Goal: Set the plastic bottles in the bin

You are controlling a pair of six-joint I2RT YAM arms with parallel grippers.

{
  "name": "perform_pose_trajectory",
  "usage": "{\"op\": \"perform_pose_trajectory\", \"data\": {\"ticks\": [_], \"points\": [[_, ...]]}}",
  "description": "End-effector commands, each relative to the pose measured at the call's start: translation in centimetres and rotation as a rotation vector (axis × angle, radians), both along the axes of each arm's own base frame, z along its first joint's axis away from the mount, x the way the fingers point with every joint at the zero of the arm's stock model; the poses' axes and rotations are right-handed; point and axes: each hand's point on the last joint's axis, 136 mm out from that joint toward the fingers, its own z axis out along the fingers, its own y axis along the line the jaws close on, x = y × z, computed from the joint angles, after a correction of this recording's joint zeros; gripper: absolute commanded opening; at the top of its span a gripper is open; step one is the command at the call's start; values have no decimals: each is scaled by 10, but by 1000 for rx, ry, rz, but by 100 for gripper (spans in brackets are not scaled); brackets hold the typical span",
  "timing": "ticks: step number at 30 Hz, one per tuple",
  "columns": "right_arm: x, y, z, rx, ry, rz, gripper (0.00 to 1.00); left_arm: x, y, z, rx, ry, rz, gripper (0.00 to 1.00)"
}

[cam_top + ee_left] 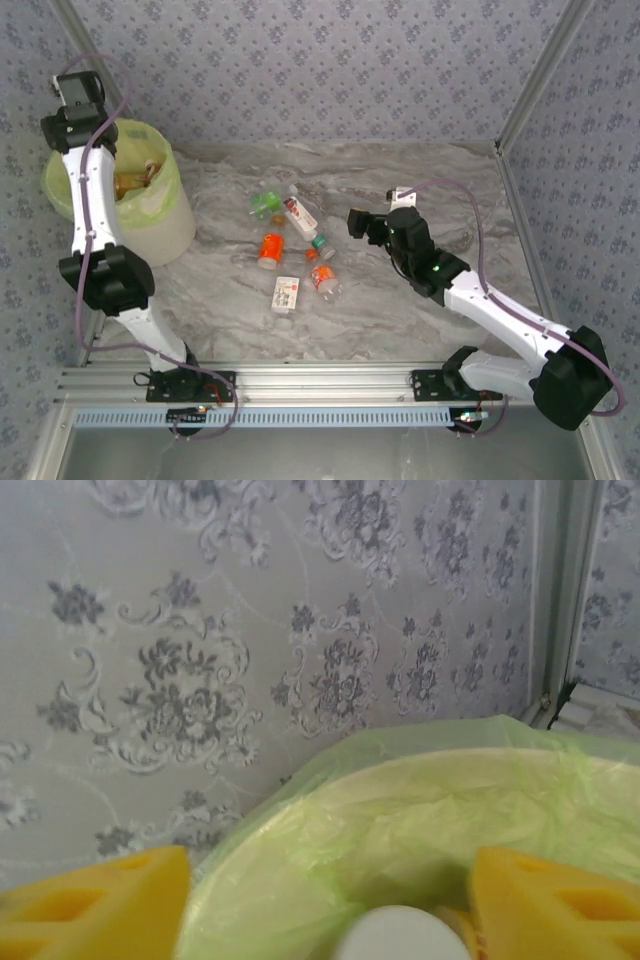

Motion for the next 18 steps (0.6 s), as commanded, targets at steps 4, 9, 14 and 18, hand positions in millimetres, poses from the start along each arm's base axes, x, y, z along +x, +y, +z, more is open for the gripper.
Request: {"op": "perform_pose_trajectory", "data": {"ticks": [4,9,14,18], "points": [[0,-2,3,10,10,-8,100,0,-40,17,-12,2,-64,99],[0,-4,-3,-11,25,-16,100,6,-86,24,-152,-85,-208,99],[1,-3,-12,-29,52,-14,100,3,-129,39,-305,-218,-354,99],[2,3,-26,-50,95,7,100,-5,-160,48,-396,-305,-436,99]]}}
